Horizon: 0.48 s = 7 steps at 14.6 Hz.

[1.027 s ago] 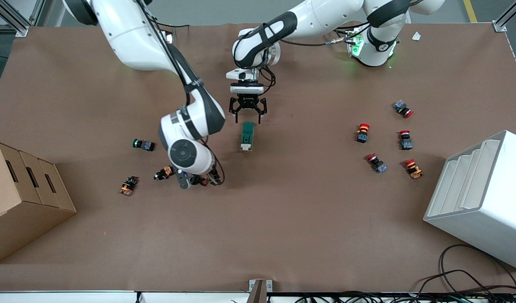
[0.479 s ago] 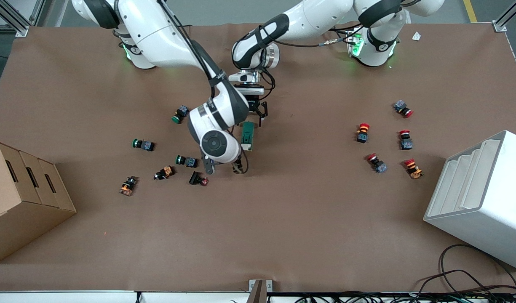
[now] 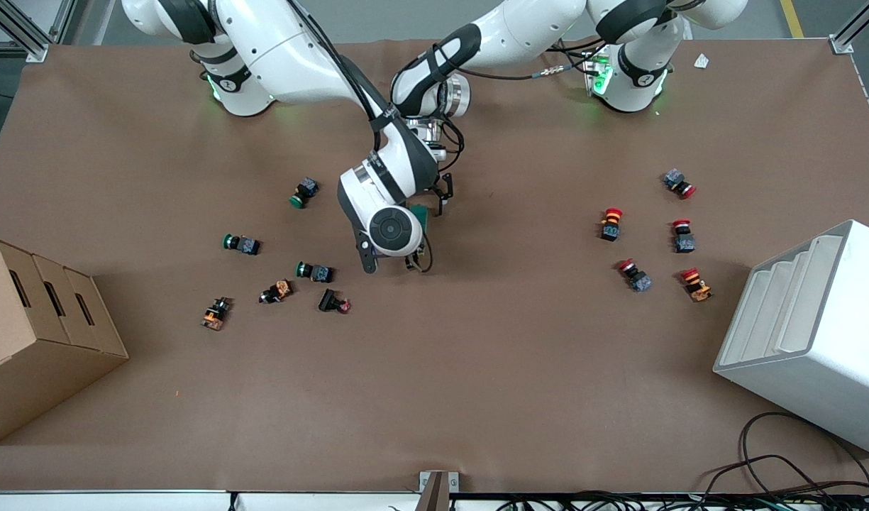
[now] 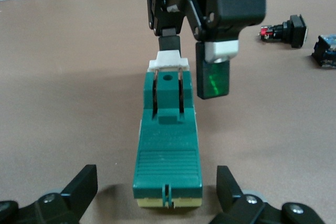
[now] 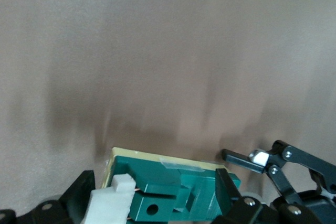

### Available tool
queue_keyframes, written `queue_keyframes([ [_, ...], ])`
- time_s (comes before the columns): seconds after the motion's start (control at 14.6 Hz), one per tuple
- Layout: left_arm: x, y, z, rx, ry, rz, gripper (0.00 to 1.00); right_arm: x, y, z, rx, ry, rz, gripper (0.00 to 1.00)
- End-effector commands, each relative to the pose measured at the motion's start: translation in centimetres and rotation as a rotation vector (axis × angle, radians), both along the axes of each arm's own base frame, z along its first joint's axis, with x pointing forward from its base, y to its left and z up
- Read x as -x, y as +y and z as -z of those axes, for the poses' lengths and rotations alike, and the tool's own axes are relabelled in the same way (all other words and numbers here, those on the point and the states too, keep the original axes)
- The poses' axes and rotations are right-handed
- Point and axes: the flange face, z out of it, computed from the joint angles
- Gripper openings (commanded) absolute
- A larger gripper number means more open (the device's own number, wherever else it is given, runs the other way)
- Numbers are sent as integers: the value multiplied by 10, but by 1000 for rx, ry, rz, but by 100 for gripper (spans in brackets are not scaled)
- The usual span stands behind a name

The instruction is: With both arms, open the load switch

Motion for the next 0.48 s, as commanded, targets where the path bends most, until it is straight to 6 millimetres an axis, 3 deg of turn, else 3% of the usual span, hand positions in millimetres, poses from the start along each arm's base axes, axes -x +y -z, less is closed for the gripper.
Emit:
queue_keyframes([
  [0.0, -1, -7, -2, 14, -33, 1, 100, 7, 4, -9, 1, 29, -2, 100],
  [0.41, -1, -5, -1, 5, -39, -1, 100, 9, 5, -38, 17, 105, -40, 100],
])
